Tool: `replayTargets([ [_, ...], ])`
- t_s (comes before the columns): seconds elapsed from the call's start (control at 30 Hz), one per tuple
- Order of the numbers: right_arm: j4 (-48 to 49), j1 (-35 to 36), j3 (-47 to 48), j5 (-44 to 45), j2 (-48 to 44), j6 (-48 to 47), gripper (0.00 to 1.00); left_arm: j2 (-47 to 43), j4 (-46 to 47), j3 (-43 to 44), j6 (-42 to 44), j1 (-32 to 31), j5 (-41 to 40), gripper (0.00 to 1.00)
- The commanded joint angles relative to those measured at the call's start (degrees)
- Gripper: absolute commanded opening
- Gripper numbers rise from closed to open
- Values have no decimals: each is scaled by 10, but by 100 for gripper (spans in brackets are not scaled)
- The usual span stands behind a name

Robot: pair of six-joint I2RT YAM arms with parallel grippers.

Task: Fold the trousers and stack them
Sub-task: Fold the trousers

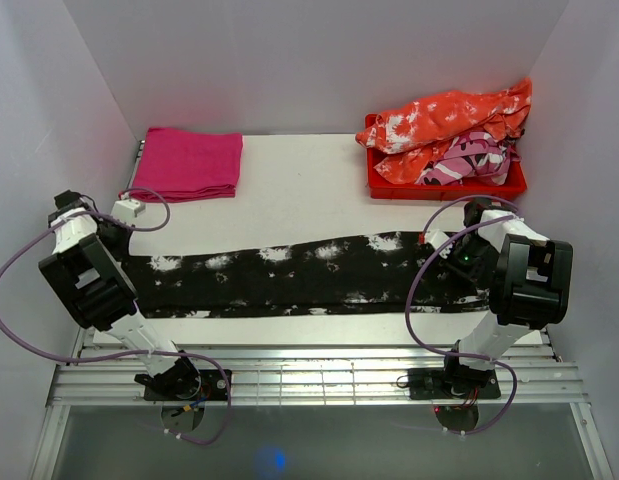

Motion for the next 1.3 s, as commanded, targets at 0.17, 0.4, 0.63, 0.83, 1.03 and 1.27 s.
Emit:
replayTargets([
  [0.17, 37, -6, -21, 47, 12, -20, 16, 8, -5, -7, -8, -22, 8, 0],
  [0.4, 8, -6, 10, 16, 5, -6, 21, -8, 4, -35, -22, -25, 7, 44],
  [0.63, -113, 3, 109, -135, -80, -2, 36, -68, -111, 19, -63, -13, 135, 74],
  [0.83, -103, 120, 95, -228, -156, 64, 42, -173, -154, -67, -136, -4, 276, 93],
  [1.03, 9, 348, 52, -212, -148, 179, 36, -145, -228, -131, -188, 32, 352, 98],
  [1.27, 138, 494, 52, -165, -63, 295, 30, -79, -222, -115, -226, 136, 298, 98],
])
